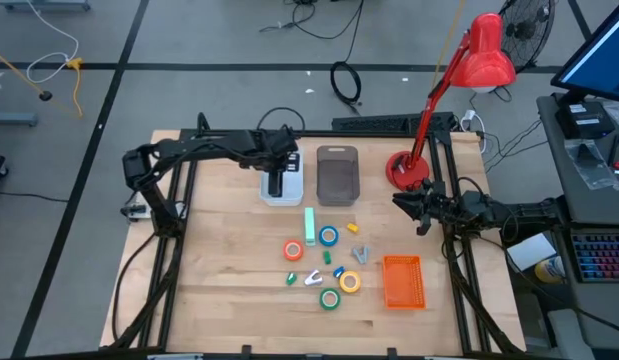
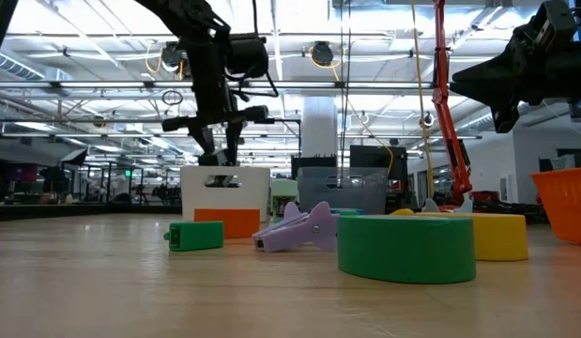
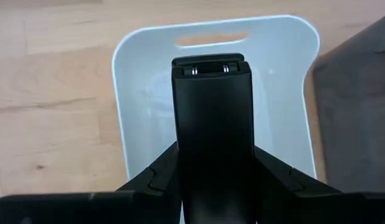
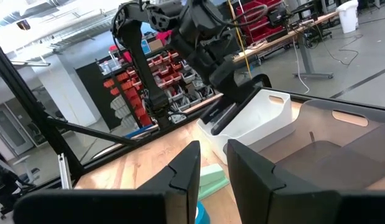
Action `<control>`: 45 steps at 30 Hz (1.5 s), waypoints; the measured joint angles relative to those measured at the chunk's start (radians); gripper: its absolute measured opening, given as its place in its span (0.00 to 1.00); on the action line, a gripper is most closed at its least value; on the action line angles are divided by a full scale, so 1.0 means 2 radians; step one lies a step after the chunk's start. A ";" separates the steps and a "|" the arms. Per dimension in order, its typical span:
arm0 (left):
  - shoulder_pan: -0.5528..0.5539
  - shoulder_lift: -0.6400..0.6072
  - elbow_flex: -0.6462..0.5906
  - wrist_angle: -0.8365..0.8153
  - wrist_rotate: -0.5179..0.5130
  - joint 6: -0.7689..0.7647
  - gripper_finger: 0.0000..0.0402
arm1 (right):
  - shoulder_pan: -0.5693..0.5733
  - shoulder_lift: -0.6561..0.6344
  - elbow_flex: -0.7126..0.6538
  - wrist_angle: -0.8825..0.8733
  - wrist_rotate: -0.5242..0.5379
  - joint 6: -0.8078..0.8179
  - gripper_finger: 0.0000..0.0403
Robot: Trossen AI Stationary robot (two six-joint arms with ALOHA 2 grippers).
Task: Pick and place Stapler, Stapler remover, tape
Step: Put the black stapler into the white bin
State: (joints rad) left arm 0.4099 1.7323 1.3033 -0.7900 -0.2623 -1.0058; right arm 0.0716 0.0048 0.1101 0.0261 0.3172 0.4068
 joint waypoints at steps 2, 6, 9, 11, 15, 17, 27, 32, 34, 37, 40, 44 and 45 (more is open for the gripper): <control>0.000 0.009 0.000 0.001 0.003 0.000 0.34 | 0.000 0.000 0.000 0.000 0.000 0.000 0.18; 0.001 0.019 0.000 0.003 0.005 -0.005 0.34 | 0.000 0.000 0.000 0.000 0.000 0.000 0.18; 0.003 0.017 0.000 0.003 0.005 -0.009 0.34 | 0.000 0.000 0.000 0.000 0.000 0.000 0.18; 0.005 0.018 0.000 -0.003 0.005 -0.013 0.34 | 0.000 0.000 0.000 0.000 0.000 0.000 0.18; 0.006 0.018 0.000 -0.023 0.004 -0.020 0.34 | 0.000 0.000 0.000 0.000 0.000 0.000 0.18; 0.005 0.018 0.000 -0.022 0.002 -0.020 0.34 | 0.000 0.000 0.000 0.000 0.000 0.000 0.18; 0.005 0.018 0.000 -0.011 -0.006 -0.019 0.34 | 0.000 0.000 0.000 0.000 0.000 0.000 0.18; 0.003 0.022 0.000 -0.011 -0.008 -0.016 0.34 | 0.000 0.000 0.000 0.000 0.000 0.000 0.18; 0.002 0.026 0.000 -0.014 -0.007 -0.017 0.34 | 0.000 0.000 0.000 0.000 0.000 0.000 0.18; 0.000 0.039 -0.001 -0.006 0.000 -0.018 0.34 | 0.000 0.000 0.000 0.000 0.000 0.000 0.18; 0.000 0.056 -0.001 -0.003 0.005 -0.018 0.34 | 0.000 0.000 0.000 0.000 -0.001 0.000 0.18; 0.001 0.056 -0.001 -0.005 0.009 -0.023 0.34 | 0.000 0.000 0.000 0.000 -0.002 0.000 0.18; 0.001 0.056 -0.001 -0.005 0.009 -0.025 0.34 | 0.000 0.000 0.000 0.000 -0.002 0.000 0.18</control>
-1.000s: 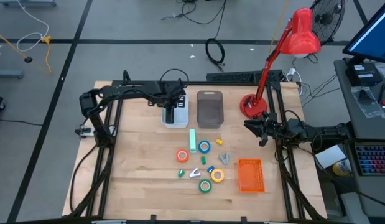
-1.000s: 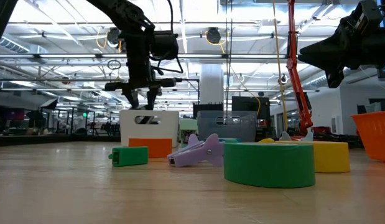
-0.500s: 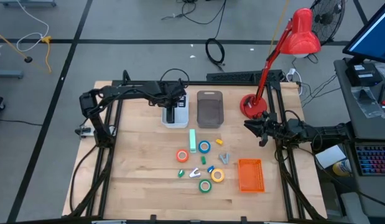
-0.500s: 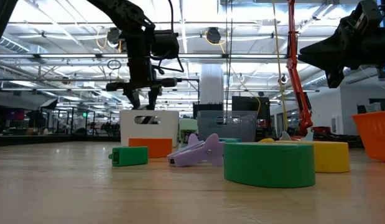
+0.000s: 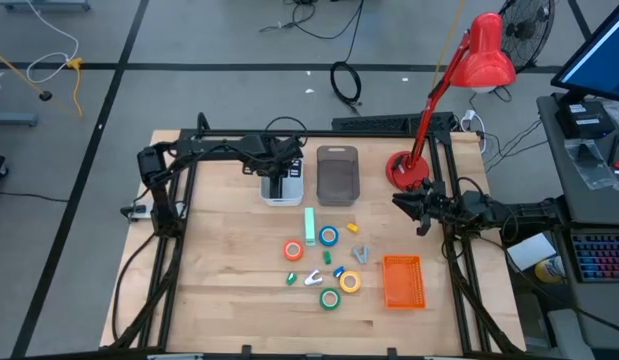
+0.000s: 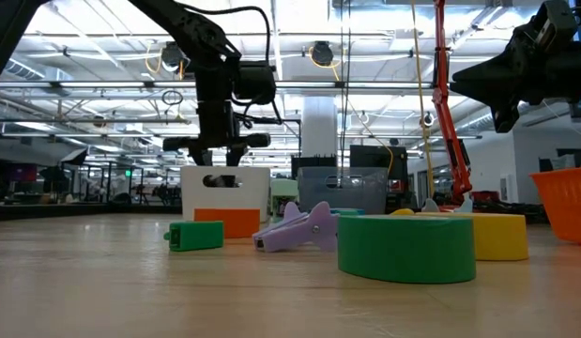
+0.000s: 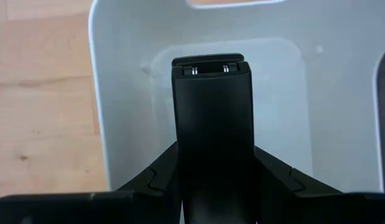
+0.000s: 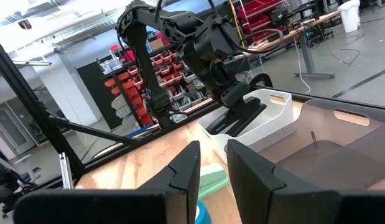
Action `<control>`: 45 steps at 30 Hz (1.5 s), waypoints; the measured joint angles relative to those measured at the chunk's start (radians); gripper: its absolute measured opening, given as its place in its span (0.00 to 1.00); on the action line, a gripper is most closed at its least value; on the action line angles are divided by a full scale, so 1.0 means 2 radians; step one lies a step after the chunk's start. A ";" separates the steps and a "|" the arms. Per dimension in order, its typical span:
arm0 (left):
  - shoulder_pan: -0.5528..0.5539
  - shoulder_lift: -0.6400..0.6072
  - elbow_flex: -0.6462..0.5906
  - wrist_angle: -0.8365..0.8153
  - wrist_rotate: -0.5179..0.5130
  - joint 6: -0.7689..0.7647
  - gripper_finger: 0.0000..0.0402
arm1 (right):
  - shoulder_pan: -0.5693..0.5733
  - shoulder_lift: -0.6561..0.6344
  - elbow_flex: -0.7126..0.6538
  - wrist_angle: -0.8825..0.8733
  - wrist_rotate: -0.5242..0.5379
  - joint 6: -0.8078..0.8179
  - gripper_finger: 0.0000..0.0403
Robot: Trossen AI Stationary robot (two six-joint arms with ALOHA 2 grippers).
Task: Pick and place Stapler, Stapler remover, tape
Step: Put the black stapler into the white bin, then put the light green stapler into the white bin
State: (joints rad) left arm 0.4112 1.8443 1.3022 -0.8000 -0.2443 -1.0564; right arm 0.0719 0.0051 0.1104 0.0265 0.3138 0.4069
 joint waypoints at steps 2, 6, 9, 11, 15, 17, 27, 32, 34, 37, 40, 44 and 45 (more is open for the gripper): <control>0.002 0.001 0.000 0.000 0.000 0.000 0.34 | 0.000 0.000 0.000 0.000 0.000 0.002 0.18; 0.004 0.000 0.000 -0.002 0.004 0.000 0.34 | 0.000 0.000 0.000 0.000 0.000 0.004 0.18; 0.005 0.000 0.000 -0.002 0.004 0.003 0.34 | 0.000 0.000 0.000 0.000 0.000 0.011 0.18; 0.005 0.000 0.000 -0.002 0.005 0.005 0.34 | 0.000 0.000 0.000 0.000 0.000 0.013 0.18; 0.006 0.000 0.000 -0.002 0.005 0.007 0.50 | 0.000 0.000 0.000 0.000 0.000 0.013 0.18; 0.006 0.000 0.000 -0.002 0.005 0.007 0.58 | 0.000 0.000 0.000 0.000 0.000 0.013 0.18; 0.008 -0.004 0.000 -0.001 0.008 0.002 0.69 | 0.000 0.000 0.000 0.000 0.000 0.013 0.18; 0.011 -0.027 0.000 0.013 0.025 0.006 0.65 | 0.000 0.000 0.000 0.000 -0.001 0.013 0.18; 0.014 -0.043 0.000 0.022 0.034 0.014 0.64 | 0.000 0.000 0.000 0.000 -0.001 0.013 0.18; 0.015 -0.074 0.000 0.026 0.045 0.024 0.62 | 0.000 0.000 0.000 0.000 -0.001 0.013 0.18; 0.010 -0.105 0.000 0.025 0.048 0.039 0.61 | 0.000 0.000 0.000 0.000 -0.001 0.013 0.18; -0.019 -0.140 0.001 0.025 0.062 0.057 0.60 | 0.000 0.000 0.000 0.000 -0.001 0.013 0.18; -0.029 -0.146 0.001 0.026 0.062 0.056 0.60 | 0.000 0.000 0.000 0.000 -0.001 0.013 0.18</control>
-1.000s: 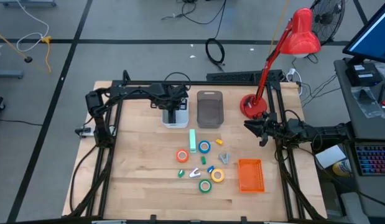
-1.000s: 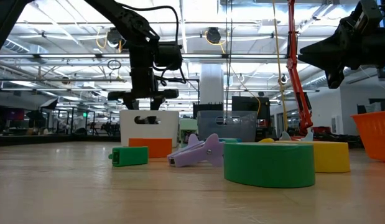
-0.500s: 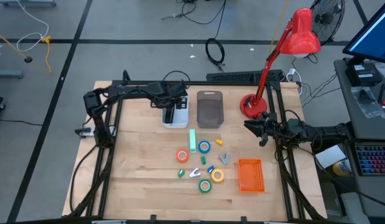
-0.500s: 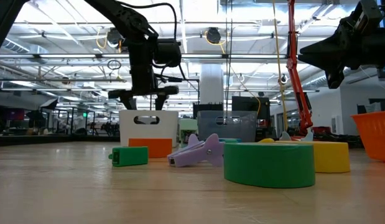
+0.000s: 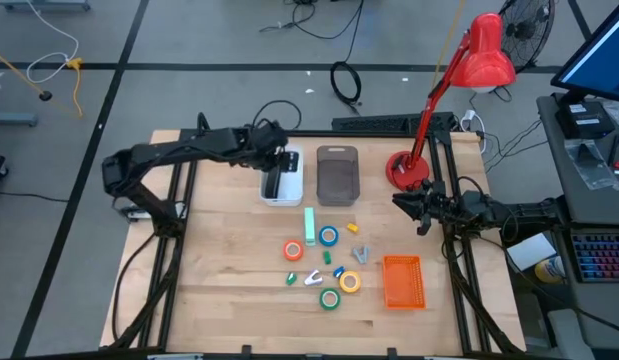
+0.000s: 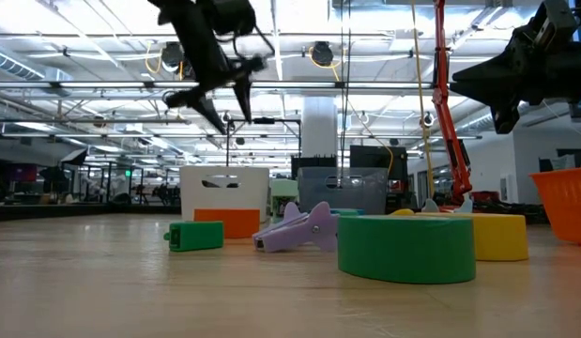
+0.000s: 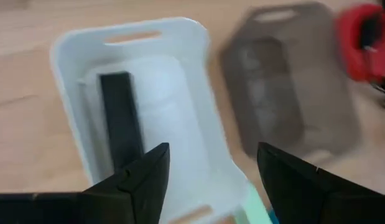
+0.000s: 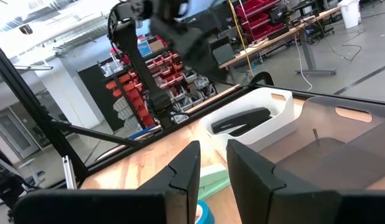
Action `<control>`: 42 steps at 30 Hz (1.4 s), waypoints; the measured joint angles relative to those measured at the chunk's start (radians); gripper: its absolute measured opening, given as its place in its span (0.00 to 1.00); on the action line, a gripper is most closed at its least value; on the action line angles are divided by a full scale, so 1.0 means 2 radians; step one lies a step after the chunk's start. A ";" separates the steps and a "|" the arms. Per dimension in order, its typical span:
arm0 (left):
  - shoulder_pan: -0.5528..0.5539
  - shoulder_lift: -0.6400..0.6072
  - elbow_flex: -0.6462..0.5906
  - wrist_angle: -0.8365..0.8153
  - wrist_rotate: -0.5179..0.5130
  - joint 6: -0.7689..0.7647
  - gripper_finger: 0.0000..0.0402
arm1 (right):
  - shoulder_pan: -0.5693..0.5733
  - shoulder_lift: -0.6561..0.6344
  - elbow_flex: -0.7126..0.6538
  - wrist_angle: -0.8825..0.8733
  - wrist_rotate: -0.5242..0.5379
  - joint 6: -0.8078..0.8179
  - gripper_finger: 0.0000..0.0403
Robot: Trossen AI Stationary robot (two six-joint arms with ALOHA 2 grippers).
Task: Pick and place Stapler, Stapler remover, tape
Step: Put the light green stapler into the white bin
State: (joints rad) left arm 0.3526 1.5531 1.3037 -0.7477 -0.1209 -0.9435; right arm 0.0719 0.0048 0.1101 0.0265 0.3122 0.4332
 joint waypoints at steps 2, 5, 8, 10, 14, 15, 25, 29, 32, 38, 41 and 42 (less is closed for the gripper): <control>-0.021 -0.010 0.000 -0.003 0.000 -0.001 0.60 | 0.000 0.000 0.000 0.000 0.000 0.000 0.18; -0.057 -0.017 0.000 -0.001 0.001 -0.015 0.61 | 0.000 0.000 0.000 0.000 0.000 0.000 0.18; -0.092 -0.016 0.000 -0.001 0.005 -0.035 0.61 | 0.000 0.000 0.000 0.002 0.000 0.000 0.18; -0.113 -0.012 0.000 0.005 0.004 -0.051 0.61 | 0.000 0.000 0.000 0.003 0.000 0.000 0.18; -0.150 -0.004 0.000 0.030 0.003 -0.078 0.61 | 0.000 0.000 0.000 0.003 0.000 0.000 0.18; -0.158 -0.003 0.000 0.044 -0.002 -0.084 0.61 | 0.000 0.000 0.000 0.004 0.000 0.000 0.18; -0.192 -0.001 -0.001 0.120 -0.028 0.009 0.61 | 0.000 0.000 0.000 0.004 0.000 0.000 0.18; -0.194 -0.001 -0.001 0.141 -0.031 0.018 0.61 | 0.000 0.000 0.000 0.004 0.000 0.000 0.18; -0.195 -0.001 -0.001 0.127 -0.032 0.023 0.61 | 0.000 0.000 0.000 0.003 0.000 0.000 0.18; -0.216 -0.001 -0.001 0.111 -0.074 -0.040 0.61 | 0.000 0.000 0.000 0.003 0.001 -0.003 0.18; -0.226 -0.001 -0.001 0.110 -0.089 -0.074 0.61 | 0.000 0.000 0.000 0.003 0.002 -0.003 0.18; -0.229 0.005 0.000 0.111 -0.101 -0.084 0.61 | 0.000 0.000 0.000 0.003 0.002 -0.003 0.18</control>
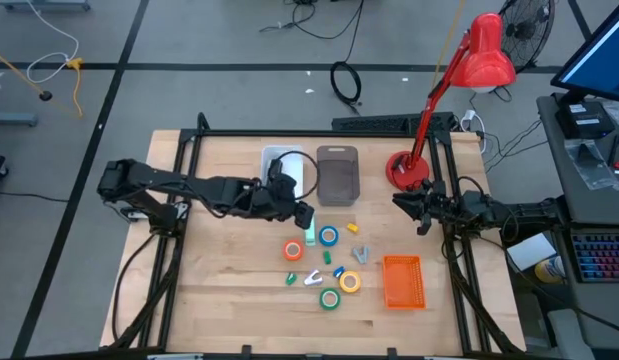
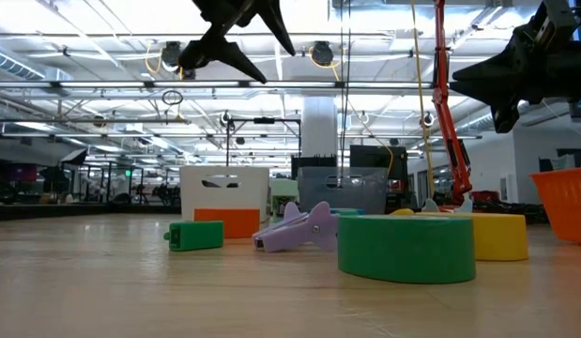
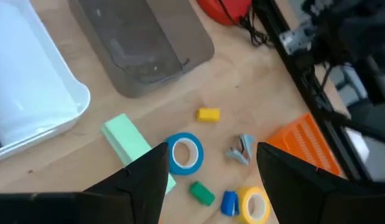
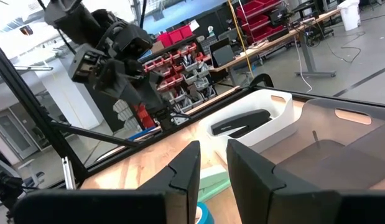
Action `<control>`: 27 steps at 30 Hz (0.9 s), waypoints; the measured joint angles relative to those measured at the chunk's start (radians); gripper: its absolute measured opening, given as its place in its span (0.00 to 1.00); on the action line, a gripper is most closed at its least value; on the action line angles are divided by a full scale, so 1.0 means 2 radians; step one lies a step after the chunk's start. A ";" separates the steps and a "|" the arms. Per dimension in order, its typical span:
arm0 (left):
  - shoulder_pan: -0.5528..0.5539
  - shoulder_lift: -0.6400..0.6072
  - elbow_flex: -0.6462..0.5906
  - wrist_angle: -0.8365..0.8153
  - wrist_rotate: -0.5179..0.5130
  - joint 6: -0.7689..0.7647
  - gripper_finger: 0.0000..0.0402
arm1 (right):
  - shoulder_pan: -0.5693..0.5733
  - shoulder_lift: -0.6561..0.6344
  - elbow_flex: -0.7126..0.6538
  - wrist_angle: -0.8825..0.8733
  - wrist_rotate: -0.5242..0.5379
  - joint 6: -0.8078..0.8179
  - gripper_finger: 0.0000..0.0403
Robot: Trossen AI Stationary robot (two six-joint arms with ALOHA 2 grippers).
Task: Pick and place Stapler, Stapler remover, tape
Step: Put the light green stapler into the white bin
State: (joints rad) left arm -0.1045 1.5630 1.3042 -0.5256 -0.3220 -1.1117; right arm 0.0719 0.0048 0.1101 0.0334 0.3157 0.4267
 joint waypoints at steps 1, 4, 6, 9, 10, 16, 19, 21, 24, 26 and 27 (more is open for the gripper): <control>-0.002 0.006 0.004 -0.002 -0.007 -0.010 0.61 | 0.000 0.000 0.000 0.000 0.000 0.000 0.18; -0.002 0.037 0.026 -0.014 -0.010 -0.030 0.61 | 0.000 0.000 0.000 0.000 0.001 -0.001 0.18; -0.002 0.070 0.059 -0.021 -0.011 -0.035 0.61 | 0.000 0.000 0.000 0.000 0.000 -0.001 0.18; 0.003 0.123 0.118 -0.086 -0.010 -0.050 0.61 | 0.000 0.000 0.000 -0.004 0.000 -0.001 0.18; 0.006 0.139 0.139 -0.108 -0.009 -0.056 0.61 | 0.000 0.000 0.000 -0.005 -0.001 -0.001 0.18; 0.010 0.207 0.225 -0.216 0.006 -0.117 0.61 | 0.000 0.001 0.000 -0.005 -0.001 -0.001 0.18; 0.007 0.225 0.234 -0.219 0.014 -0.144 0.61 | 0.000 0.001 0.000 -0.004 -0.001 -0.001 0.18; 0.007 0.233 0.234 -0.228 0.016 -0.161 0.61 | 0.000 0.001 0.000 -0.004 -0.002 -0.001 0.18; 0.008 0.247 0.234 -0.248 0.019 -0.190 0.61 | 0.000 0.001 0.000 -0.004 -0.002 -0.001 0.18; 0.008 0.251 0.234 -0.261 0.022 -0.210 0.61 | 0.000 0.001 0.000 -0.004 -0.002 -0.001 0.18; 0.008 0.253 0.234 -0.262 0.025 -0.217 0.61 | 0.000 0.001 0.000 -0.004 -0.002 -0.001 0.18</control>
State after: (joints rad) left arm -0.0889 2.0695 1.7722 -1.0502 -0.2724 -1.5465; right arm 0.0715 0.0071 0.1101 0.0254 0.3119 0.4255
